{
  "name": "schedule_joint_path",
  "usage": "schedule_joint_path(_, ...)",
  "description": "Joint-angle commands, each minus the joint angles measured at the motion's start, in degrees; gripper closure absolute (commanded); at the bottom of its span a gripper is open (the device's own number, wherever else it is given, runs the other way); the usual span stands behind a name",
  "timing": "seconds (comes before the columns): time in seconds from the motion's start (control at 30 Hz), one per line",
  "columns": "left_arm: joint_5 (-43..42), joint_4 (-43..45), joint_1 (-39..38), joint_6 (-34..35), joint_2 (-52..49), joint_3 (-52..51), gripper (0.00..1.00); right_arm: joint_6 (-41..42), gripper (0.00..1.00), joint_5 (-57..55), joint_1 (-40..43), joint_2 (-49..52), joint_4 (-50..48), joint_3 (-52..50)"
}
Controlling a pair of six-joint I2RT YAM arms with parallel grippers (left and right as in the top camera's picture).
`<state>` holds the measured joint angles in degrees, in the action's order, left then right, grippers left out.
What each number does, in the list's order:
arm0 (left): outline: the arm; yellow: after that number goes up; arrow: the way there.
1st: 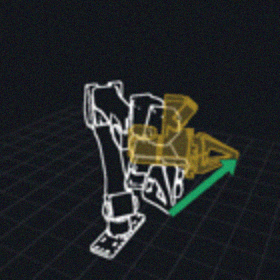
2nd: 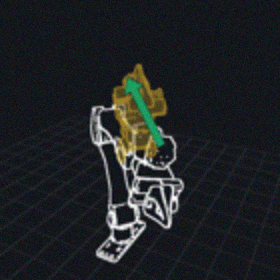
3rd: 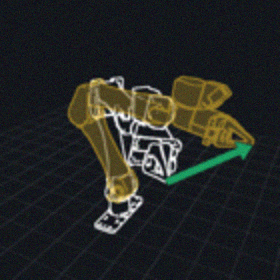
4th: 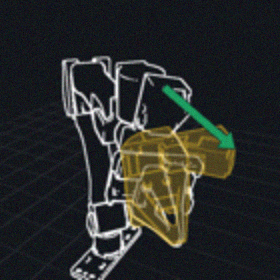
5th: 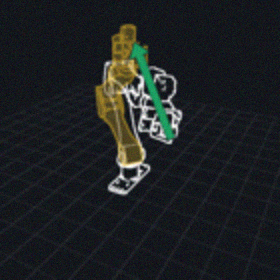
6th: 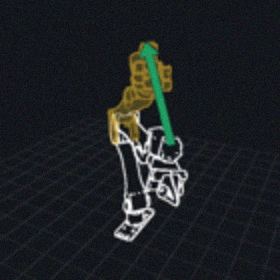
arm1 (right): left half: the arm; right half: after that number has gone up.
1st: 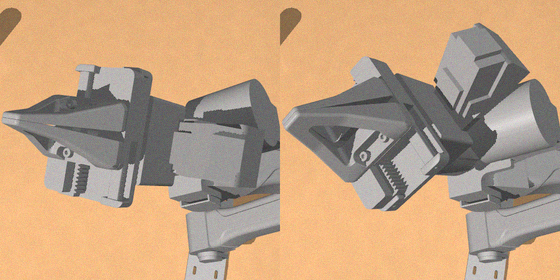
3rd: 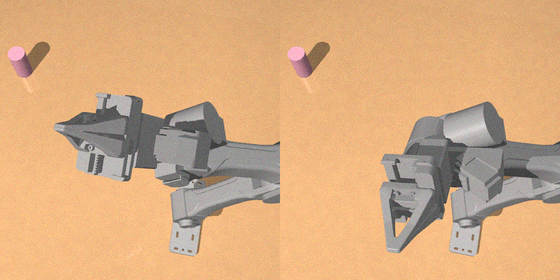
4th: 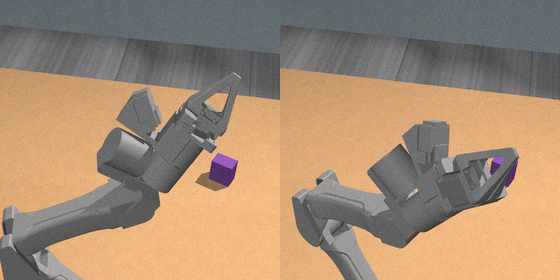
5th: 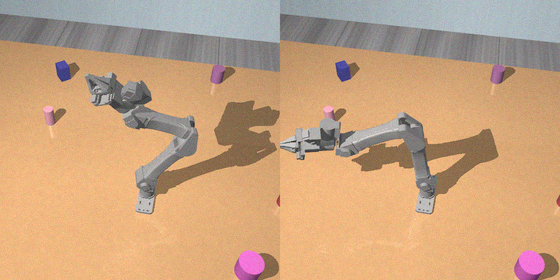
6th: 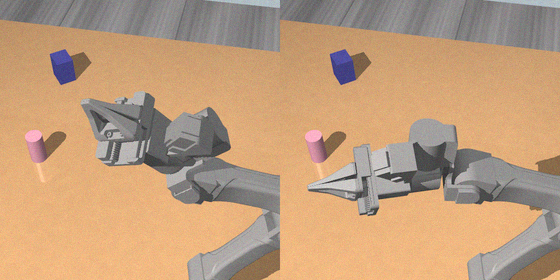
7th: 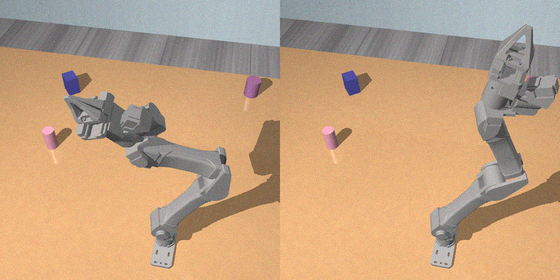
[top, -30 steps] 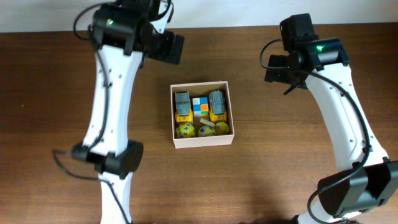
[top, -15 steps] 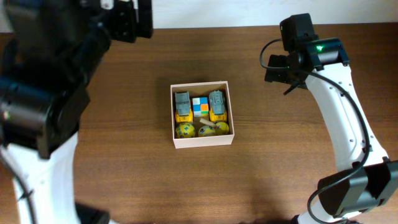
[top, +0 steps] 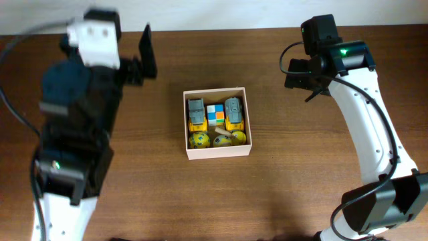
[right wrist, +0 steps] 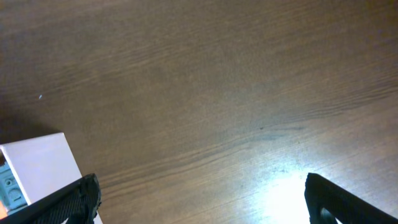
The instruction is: Pack container
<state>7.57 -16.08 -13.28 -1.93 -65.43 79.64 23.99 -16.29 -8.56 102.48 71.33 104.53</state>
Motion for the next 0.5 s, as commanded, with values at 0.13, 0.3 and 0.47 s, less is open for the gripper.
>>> schedule_joint_path(0.13,0.2,11.6,3.7,-0.7,15.3,-23.5,0.01,0.3,0.01,-0.7,0.3,0.3,0.0,-0.1)
schedule_joint_path(0.3,0.2,15.5,5.7,-0.7,23.9,-36.2,0.01,0.3,0.01,-0.7,0.3,0.3,0.0,-0.1)
schedule_joint_path(0.47,0.2,18.4,6.7,-0.7,33.3,-48.0,0.01,0.3,0.01,-0.7,0.3,0.3,0.0,-0.1)
